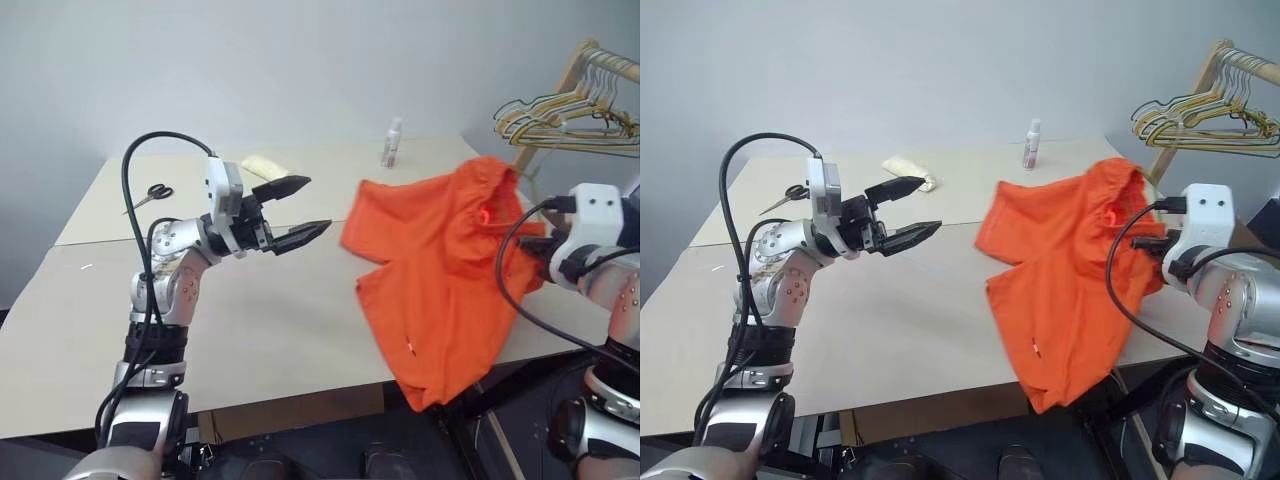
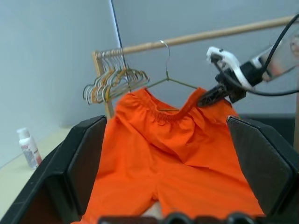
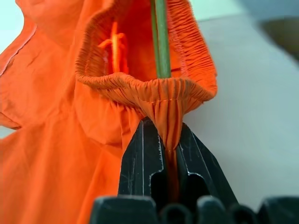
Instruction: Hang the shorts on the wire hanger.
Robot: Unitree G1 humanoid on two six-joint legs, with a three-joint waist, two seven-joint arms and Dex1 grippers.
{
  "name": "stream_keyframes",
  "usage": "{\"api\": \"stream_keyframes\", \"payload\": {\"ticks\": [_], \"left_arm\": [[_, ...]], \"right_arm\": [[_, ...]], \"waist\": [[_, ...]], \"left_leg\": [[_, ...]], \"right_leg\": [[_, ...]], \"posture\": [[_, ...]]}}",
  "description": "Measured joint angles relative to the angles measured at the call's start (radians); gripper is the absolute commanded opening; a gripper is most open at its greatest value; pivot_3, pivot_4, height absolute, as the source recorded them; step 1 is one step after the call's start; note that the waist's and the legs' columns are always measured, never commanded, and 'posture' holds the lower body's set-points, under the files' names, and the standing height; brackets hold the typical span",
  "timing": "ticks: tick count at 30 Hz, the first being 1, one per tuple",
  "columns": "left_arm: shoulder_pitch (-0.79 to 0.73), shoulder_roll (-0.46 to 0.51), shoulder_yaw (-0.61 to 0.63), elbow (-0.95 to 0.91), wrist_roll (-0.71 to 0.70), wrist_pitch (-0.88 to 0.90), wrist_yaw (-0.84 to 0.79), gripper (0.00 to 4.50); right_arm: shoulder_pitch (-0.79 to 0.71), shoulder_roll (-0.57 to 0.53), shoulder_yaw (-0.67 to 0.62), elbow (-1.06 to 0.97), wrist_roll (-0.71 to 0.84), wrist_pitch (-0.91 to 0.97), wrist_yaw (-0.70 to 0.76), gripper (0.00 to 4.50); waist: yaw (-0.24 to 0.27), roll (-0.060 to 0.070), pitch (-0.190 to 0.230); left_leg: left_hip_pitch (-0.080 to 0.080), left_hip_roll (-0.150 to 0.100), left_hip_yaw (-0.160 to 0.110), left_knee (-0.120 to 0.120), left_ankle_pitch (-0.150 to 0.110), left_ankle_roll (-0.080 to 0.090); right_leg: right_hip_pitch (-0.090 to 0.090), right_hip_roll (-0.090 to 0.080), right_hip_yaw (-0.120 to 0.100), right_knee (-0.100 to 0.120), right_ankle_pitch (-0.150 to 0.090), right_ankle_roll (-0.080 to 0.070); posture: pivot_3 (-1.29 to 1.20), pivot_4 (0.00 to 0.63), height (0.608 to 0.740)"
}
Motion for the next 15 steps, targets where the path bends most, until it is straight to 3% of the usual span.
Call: {"api": "stream_keyframes", "payload": {"ticks": [5,10,15], "left_arm": [[0.006,-0.024,-0.033,-0.072,-0.011,0.048,0.069,4.48],[0.036,-0.023,-0.051,-0.1,-0.016,0.052,0.083,4.48],[0.053,-0.03,-0.055,-0.158,-0.048,0.074,0.101,4.48]], "right_arm": [[-0.196,0.109,-0.171,0.056,-0.168,0.003,-0.238,0.0],[-0.232,0.178,-0.243,0.109,-0.244,-0.073,-0.366,0.0],[-0.289,0.152,-0.272,0.193,-0.264,-0.178,-0.429,0.0]], "waist": [[-0.007,0.006,-0.004],[-0.026,0.012,-0.008],[-0.034,0.018,-0.012]], "left_leg": [[0.003,-0.001,0.0,-0.006,0.001,-0.002],[0.004,-0.003,0.001,-0.008,0.002,-0.002],[0.006,-0.004,0.001,-0.012,0.002,0.001]], "right_leg": [[0.001,0.0,0.0,0.0,0.0,0.0],[0.001,-0.002,0.002,0.0,0.0,0.0],[0.002,-0.003,0.002,-0.001,0.0,0.0]], "posture": [[-0.1,0.0,0.74],[-0.09,0.0,0.74],[-0.08,0.0,0.74]]}}
